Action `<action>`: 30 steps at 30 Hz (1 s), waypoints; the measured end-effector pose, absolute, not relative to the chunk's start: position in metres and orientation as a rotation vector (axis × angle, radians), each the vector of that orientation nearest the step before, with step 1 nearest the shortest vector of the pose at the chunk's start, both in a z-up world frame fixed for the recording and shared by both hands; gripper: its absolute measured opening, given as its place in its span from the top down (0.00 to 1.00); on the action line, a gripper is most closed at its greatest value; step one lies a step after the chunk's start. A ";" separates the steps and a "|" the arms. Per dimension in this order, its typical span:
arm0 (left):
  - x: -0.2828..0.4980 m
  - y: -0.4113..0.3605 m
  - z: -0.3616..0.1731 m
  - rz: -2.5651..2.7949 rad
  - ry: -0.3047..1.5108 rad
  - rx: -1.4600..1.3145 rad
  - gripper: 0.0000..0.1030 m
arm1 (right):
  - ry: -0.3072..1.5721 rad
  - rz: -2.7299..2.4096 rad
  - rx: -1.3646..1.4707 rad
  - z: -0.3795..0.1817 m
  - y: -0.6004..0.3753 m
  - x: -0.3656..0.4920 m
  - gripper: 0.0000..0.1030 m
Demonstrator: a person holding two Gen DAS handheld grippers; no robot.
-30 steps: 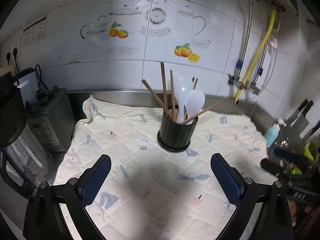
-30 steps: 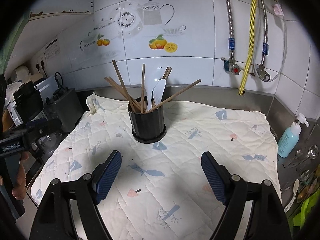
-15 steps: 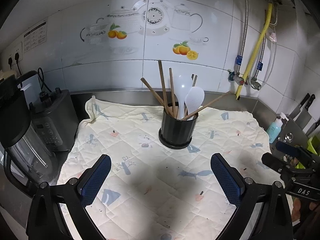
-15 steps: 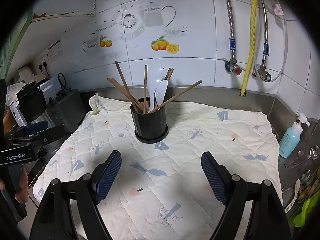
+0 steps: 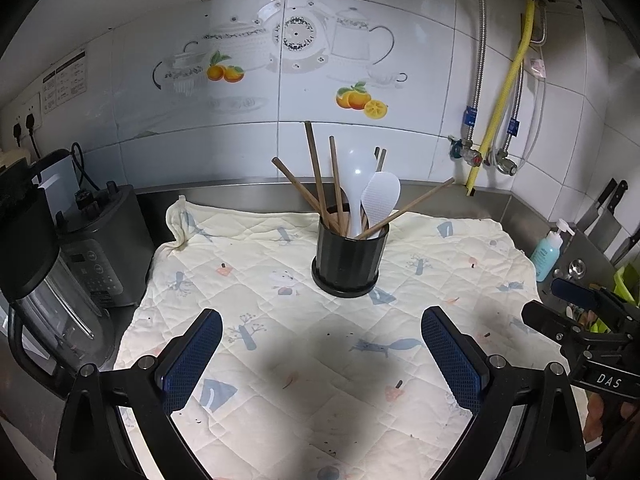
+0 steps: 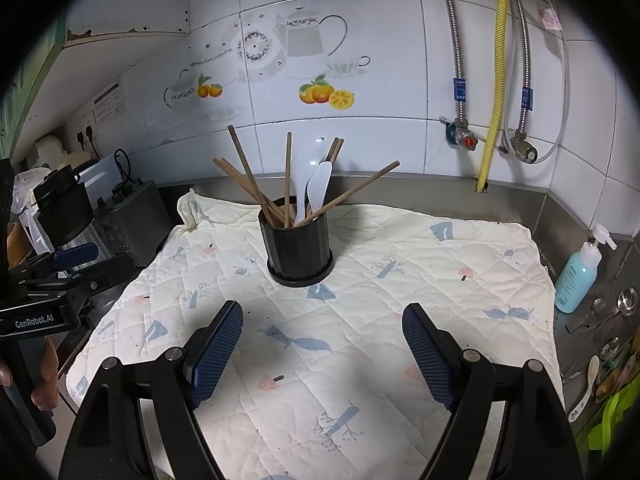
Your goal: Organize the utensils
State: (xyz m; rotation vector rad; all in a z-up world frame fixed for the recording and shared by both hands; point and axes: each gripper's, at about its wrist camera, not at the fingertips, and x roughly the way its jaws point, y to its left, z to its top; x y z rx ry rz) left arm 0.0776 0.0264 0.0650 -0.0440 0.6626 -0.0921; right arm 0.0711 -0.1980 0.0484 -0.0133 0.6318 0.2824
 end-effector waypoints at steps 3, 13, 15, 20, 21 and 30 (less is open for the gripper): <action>0.077 0.027 0.065 -0.095 0.666 -0.044 0.00 | 0.631 0.282 -0.012 0.048 -0.198 0.071 0.13; 0.079 0.034 0.064 -0.089 0.674 -0.046 0.00 | 0.638 0.281 -0.013 0.047 -0.197 0.071 0.13; 0.079 0.035 0.064 -0.088 0.674 -0.043 0.00 | 0.638 0.284 -0.009 0.047 -0.198 0.071 0.13; 0.079 0.037 0.064 -0.085 0.673 -0.041 0.00 | 0.637 0.287 -0.013 0.047 -0.195 0.071 0.13; 0.078 0.038 0.065 -0.085 0.673 -0.041 0.00 | 0.638 0.287 -0.014 0.047 -0.194 0.071 0.13; 0.079 0.045 0.065 -0.077 0.676 -0.046 0.00 | 0.641 0.286 -0.012 0.047 -0.193 0.072 0.13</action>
